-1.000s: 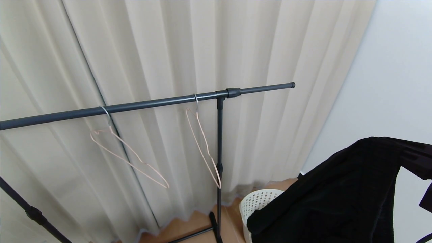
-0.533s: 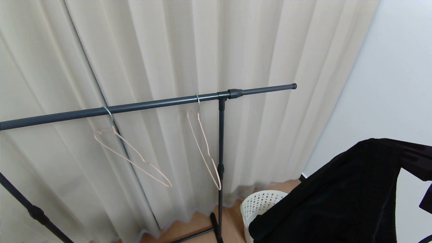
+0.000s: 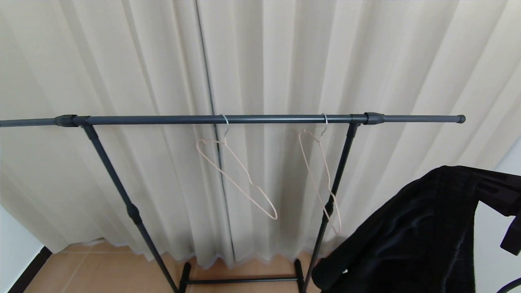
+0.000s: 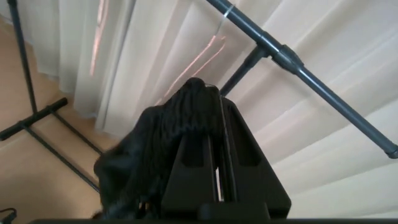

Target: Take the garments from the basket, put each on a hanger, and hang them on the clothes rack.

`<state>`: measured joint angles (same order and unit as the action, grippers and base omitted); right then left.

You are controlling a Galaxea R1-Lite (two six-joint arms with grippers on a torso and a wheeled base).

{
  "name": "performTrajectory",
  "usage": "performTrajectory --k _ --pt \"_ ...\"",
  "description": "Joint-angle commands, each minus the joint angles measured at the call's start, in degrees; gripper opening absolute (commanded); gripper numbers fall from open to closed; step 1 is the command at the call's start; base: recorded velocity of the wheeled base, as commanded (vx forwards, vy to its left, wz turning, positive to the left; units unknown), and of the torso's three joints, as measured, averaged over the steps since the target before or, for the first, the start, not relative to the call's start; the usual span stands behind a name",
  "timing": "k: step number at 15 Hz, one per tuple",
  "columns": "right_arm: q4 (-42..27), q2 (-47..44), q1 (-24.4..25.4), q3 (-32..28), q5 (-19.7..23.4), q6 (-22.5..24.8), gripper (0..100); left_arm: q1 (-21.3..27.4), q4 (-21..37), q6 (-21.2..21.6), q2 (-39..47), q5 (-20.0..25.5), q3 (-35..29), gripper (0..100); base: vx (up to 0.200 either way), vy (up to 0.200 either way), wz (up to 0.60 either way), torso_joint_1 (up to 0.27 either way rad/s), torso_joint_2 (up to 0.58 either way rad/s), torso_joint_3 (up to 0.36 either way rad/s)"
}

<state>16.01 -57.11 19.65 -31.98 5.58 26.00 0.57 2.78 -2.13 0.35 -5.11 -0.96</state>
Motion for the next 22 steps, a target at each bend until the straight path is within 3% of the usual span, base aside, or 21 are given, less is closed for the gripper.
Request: performTrajectory --k 1,6,13,16,19,21,22 --pt "-0.01 0.16 0.04 -0.02 0.04 0.01 0 -0.05 -0.05 -0.06 0.09 0.01 0.00 100 -0.200 0.000 0.00 0.002 0.00 0.002" --pt "-0.01 0.42 -0.05 -0.10 0.04 0.01 0 -0.05 -0.05 -0.15 0.09 0.10 -0.09 100 -0.200 0.000 0.00 0.000 0.00 0.003" --pt "-0.10 0.51 0.04 0.16 0.13 0.01 0 -0.05 -0.14 -0.15 0.09 0.01 0.00 100 0.000 0.000 0.00 0.000 0.00 0.000" --pt "-0.01 0.69 0.04 0.86 0.04 0.72 0 -0.05 -0.14 -0.15 0.09 0.01 0.00 100 0.000 0.000 -0.60 0.002 0.00 0.002" --pt "-0.10 0.60 0.04 0.95 0.04 1.86 0 -0.05 -0.05 0.02 0.09 0.01 0.00 100 0.000 0.000 0.00 0.000 0.00 0.000" --pt "-0.10 -1.07 0.04 0.16 -0.31 1.77 0 -0.13 0.21 0.55 0.17 -0.25 -0.18 100 0.000 0.000 0.00 0.000 0.00 0.000" --pt "-0.01 -4.41 0.30 -1.07 -0.66 0.89 0 0.13 1.44 3.10 0.79 0.10 -0.97 100 0.000 0.000 0.00 0.000 0.00 0.000"
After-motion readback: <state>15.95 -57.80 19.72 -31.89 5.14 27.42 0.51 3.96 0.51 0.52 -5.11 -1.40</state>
